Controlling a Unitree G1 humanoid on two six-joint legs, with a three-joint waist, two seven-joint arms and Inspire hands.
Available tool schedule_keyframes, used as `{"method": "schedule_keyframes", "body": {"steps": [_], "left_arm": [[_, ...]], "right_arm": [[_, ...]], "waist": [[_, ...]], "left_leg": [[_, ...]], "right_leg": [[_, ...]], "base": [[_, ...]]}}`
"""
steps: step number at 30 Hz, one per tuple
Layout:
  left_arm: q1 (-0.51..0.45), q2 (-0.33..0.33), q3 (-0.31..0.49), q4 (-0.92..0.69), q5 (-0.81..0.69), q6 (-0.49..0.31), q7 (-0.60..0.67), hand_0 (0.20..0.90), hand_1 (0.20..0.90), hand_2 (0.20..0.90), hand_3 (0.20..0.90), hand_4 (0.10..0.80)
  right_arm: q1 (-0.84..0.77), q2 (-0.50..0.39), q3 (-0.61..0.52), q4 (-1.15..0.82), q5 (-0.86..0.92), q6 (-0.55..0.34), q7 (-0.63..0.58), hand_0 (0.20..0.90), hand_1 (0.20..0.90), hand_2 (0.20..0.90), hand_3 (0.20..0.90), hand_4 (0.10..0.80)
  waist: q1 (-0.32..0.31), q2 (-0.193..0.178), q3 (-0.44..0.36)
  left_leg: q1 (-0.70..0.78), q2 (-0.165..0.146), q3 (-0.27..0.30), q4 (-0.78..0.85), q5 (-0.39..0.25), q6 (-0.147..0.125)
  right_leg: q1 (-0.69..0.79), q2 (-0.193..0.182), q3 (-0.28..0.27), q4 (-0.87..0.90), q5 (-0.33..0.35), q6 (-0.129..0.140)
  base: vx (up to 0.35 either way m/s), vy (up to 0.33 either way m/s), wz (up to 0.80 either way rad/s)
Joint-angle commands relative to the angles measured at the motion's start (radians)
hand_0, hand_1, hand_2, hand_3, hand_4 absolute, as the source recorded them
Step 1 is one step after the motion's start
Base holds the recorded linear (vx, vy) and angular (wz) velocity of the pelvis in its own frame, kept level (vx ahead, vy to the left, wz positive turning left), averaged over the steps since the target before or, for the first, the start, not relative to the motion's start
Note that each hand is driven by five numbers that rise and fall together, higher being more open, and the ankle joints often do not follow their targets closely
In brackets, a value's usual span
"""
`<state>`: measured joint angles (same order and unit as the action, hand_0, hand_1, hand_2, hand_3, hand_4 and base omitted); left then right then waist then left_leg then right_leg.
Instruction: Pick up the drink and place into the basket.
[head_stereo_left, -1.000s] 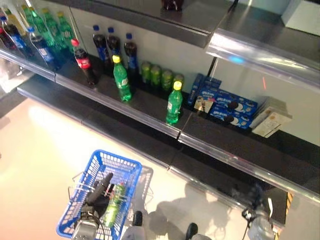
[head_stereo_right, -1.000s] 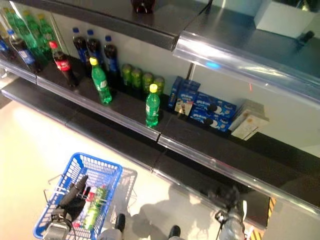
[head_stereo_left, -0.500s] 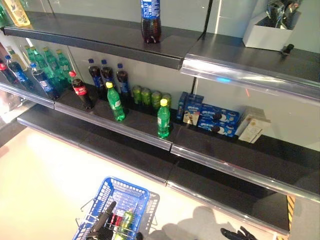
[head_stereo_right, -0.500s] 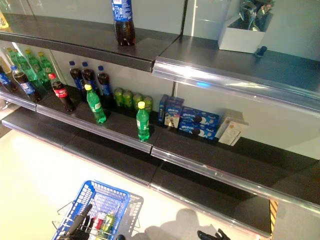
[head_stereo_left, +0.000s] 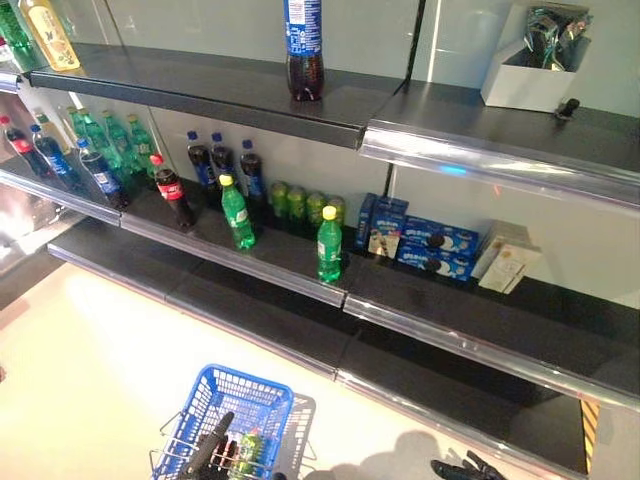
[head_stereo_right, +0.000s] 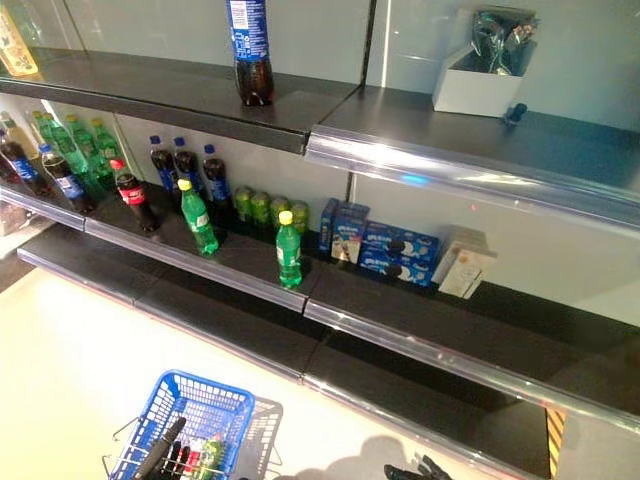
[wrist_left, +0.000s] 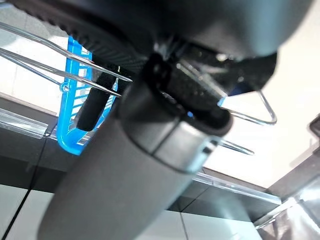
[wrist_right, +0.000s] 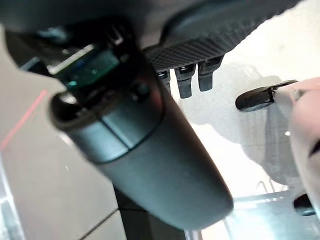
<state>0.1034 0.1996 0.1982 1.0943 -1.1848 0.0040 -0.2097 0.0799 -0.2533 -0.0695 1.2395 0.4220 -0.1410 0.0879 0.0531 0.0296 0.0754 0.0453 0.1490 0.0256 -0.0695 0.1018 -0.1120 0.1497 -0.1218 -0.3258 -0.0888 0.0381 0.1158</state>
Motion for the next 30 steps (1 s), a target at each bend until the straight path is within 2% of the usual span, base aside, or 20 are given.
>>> {"method": "schedule_keyframes", "body": {"steps": [1,2,3,4,6,7,9,12,13,17,18,22,24,25,27,28,29,30], "left_arm": [[-0.114,0.022,0.005,-0.147,0.013,-0.087,-0.137,0.300,0.300,0.300,0.200,0.100],[-0.118,0.021,-0.004,-0.150,0.031,-0.071,-0.149,0.300,0.300,0.300,0.200,0.100],[-0.126,0.021,-0.015,-0.142,0.037,-0.063,-0.149,0.300,0.300,0.300,0.200,0.100],[-0.132,0.019,-0.018,-0.127,0.037,-0.062,-0.146,0.300,0.300,0.300,0.200,0.100],[-0.137,0.022,-0.009,-0.103,0.032,-0.064,-0.151,0.300,0.300,0.300,0.200,0.100],[-0.145,0.030,0.001,-0.084,0.022,-0.063,-0.149,0.300,0.300,0.300,0.200,0.100],[-0.153,0.036,0.012,-0.069,0.027,-0.058,-0.138,0.300,0.300,0.300,0.200,0.100],[-0.153,0.044,0.019,-0.030,0.065,-0.056,-0.161,0.300,0.300,0.300,0.200,0.100],[-0.147,0.048,0.029,-0.013,0.067,-0.059,-0.171,0.300,0.300,0.300,0.200,0.100],[-0.121,0.054,0.056,-0.001,0.069,-0.063,-0.208,0.300,0.300,0.300,0.200,0.100],[-0.116,0.055,0.058,-0.003,0.075,-0.063,-0.209,0.300,0.300,0.300,0.200,0.100],[-0.118,0.058,0.060,-0.011,0.088,-0.063,-0.211,0.300,0.300,0.300,0.200,0.100],[-0.132,0.060,0.053,-0.026,0.090,-0.056,-0.202,0.300,0.300,0.300,0.200,0.100],[-0.145,0.063,0.042,-0.037,0.093,-0.050,-0.193,0.300,0.300,0.300,0.200,0.100],[-0.168,0.067,0.019,-0.048,0.096,-0.041,-0.184,0.300,0.300,0.300,0.200,0.100],[-0.181,0.069,-0.001,-0.051,0.094,-0.040,-0.178,0.300,0.300,0.300,0.200,0.100],[-0.195,0.069,-0.024,-0.056,0.099,-0.033,-0.172,0.300,0.300,0.300,0.200,0.100],[-0.203,0.068,-0.039,-0.060,0.097,-0.030,-0.166,0.300,0.300,0.300,0.200,0.100]], "right_arm": [[-0.094,-0.055,0.012,-0.023,0.019,-0.038,-0.003,0.900,0.900,0.900,0.900,0.800],[-0.091,-0.049,0.018,-0.026,0.042,-0.054,-0.014,0.900,0.900,0.900,0.900,0.800],[-0.087,-0.048,0.020,-0.030,0.054,-0.063,-0.029,0.900,0.900,0.900,0.900,0.800],[-0.080,-0.054,0.017,-0.031,0.054,-0.069,-0.032,0.900,0.900,0.900,0.900,0.800],[-0.068,-0.068,-0.001,-0.021,0.014,-0.075,-0.011,0.900,0.900,0.900,0.900,0.800],[-0.058,-0.082,-0.012,-0.003,-0.020,-0.083,0.009,0.900,0.900,0.900,0.900,0.800],[-0.048,-0.091,-0.021,0.014,-0.050,-0.092,0.019,0.900,0.900,0.900,0.900,0.800],[-0.038,-0.091,-0.033,0.025,-0.050,-0.097,0.012,0.900,0.900,0.900,0.900,0.800],[-0.036,-0.095,-0.039,0.020,-0.064,-0.097,0.007,0.900,0.900,0.900,0.900,0.800],[-0.051,-0.092,-0.040,0.000,-0.103,-0.079,0.015,0.900,0.900,0.900,0.900,0.800],[-0.054,-0.087,-0.038,-0.003,-0.101,-0.077,0.011,0.900,0.900,0.900,0.900,0.800],[-0.066,-0.068,-0.035,-0.012,-0.113,-0.070,0.002,0.900,0.900,0.900,0.900,0.800],[-0.068,-0.060,-0.036,-0.013,-0.129,-0.076,-0.002,0.900,0.900,0.900,0.900,0.800],[-0.068,-0.054,-0.032,-0.018,-0.125,-0.076,-0.009,0.900,0.900,0.900,0.900,0.800],[-0.061,-0.050,-0.028,-0.024,-0.106,-0.081,-0.014,0.900,0.900,0.900,0.900,0.800],[-0.060,-0.050,-0.025,-0.026,-0.093,-0.080,-0.016,0.900,0.900,0.900,0.900,0.800],[-0.060,-0.053,-0.021,-0.024,-0.069,-0.080,-0.018,0.900,0.900,0.900,0.900,0.800],[-0.059,-0.054,-0.019,-0.022,-0.058,-0.084,-0.015,0.900,0.900,0.900,0.900,0.800]], "waist": [[0.044,0.029,0.093],[0.030,0.026,0.111],[0.019,0.018,0.116],[0.008,0.002,0.114],[-0.005,-0.017,0.108],[-0.012,-0.029,0.096],[-0.014,-0.038,0.083],[-0.012,-0.035,0.058],[-0.009,-0.034,0.049],[0.025,-0.040,0.029],[0.030,-0.042,0.028],[0.043,-0.054,0.026],[0.045,-0.057,0.028],[0.042,-0.056,0.033],[0.027,-0.048,0.040],[0.014,-0.040,0.046],[-0.003,-0.030,0.054],[-0.015,-0.028,0.058]], "left_leg": [[-0.090,0.027,0.031,0.006,0.120,-0.043],[-0.107,0.058,0.153,0.006,0.133,-0.052],[-0.102,0.065,0.229,0.010,0.136,-0.054],[-0.084,0.053,0.260,0.030,0.106,-0.058],[-0.073,0.037,0.295,0.098,0.051,-0.034],[-0.057,0.017,0.323,0.128,0.005,-0.018],[-0.044,-0.002,0.359,0.131,-0.037,-0.005],[0.002,-0.014,0.419,0.036,-0.038,0.001],[0.019,-0.026,0.419,0.003,-0.032,0.005],[0.039,-0.083,0.343,-0.005,-0.076,0.040],[0.041,-0.088,0.334,-0.004,-0.082,0.045],[0.054,-0.123,0.309,-0.004,-0.109,0.077],[0.054,-0.149,0.293,-0.005,-0.122,0.099],[0.053,-0.161,0.276,-0.001,-0.129,0.114],[0.051,-0.177,0.240,0.004,-0.142,0.139],[0.053,-0.180,0.216,0.004,-0.144,0.148],[0.049,-0.174,0.200,0.009,-0.130,0.157],[0.057,-0.177,0.180,0.004,-0.131,0.159]], "right_leg": [[-0.004,0.067,-0.022,0.138,-0.133,-0.086],[0.008,0.060,-0.065,0.133,-0.130,-0.082],[0.018,0.048,-0.101,0.124,-0.122,-0.076],[0.030,0.038,-0.115,0.107,-0.128,-0.070],[0.023,0.020,-0.142,0.095,-0.111,-0.069],[0.017,0.009,-0.167,0.085,-0.097,-0.066],[0.022,0.002,-0.201,0.073,-0.088,-0.059],[0.036,0.002,-0.253,0.070,-0.085,-0.046],[0.041,-0.001,-0.263,0.070,-0.085,-0.040],[0.037,-0.013,-0.246,0.090,-0.091,-0.021],[0.034,-0.018,-0.242,0.099,-0.092,-0.016],[0.020,-0.073,-0.220,0.168,-0.043,0.024],[0.009,-0.111,-0.191,0.243,-0.002,0.045],[-0.015,-0.139,-0.164,0.316,0.035,0.056],[-0.078,-0.170,-0.085,0.471,0.078,0.067],[-0.123,-0.169,-0.034,0.559,0.090,0.064],[-0.179,-0.144,0.006,0.588,0.108,0.034],[-0.202,-0.127,0.035,0.594,0.103,0.027]], "base": [[-0.165,-0.090,0.86],[-0.208,-0.054,1.11],[-0.198,-0.024,1.37],[-0.161,0.023,1.38],[-0.146,0.047,1.04],[-0.111,0.051,0.48],[-0.032,0.084,0.47],[0.074,0.173,1.26],[0.126,0.241,1.10],[0.162,0.287,0.37],[0.161,0.248,0.36],[0.128,0.291,0.23],[0.096,0.350,0.14],[0.086,0.322,0.25],[0.076,0.297,0.40],[0.026,0.204,0.74],[0.052,0.141,1.04],[0.098,0.057,1.22]]}}
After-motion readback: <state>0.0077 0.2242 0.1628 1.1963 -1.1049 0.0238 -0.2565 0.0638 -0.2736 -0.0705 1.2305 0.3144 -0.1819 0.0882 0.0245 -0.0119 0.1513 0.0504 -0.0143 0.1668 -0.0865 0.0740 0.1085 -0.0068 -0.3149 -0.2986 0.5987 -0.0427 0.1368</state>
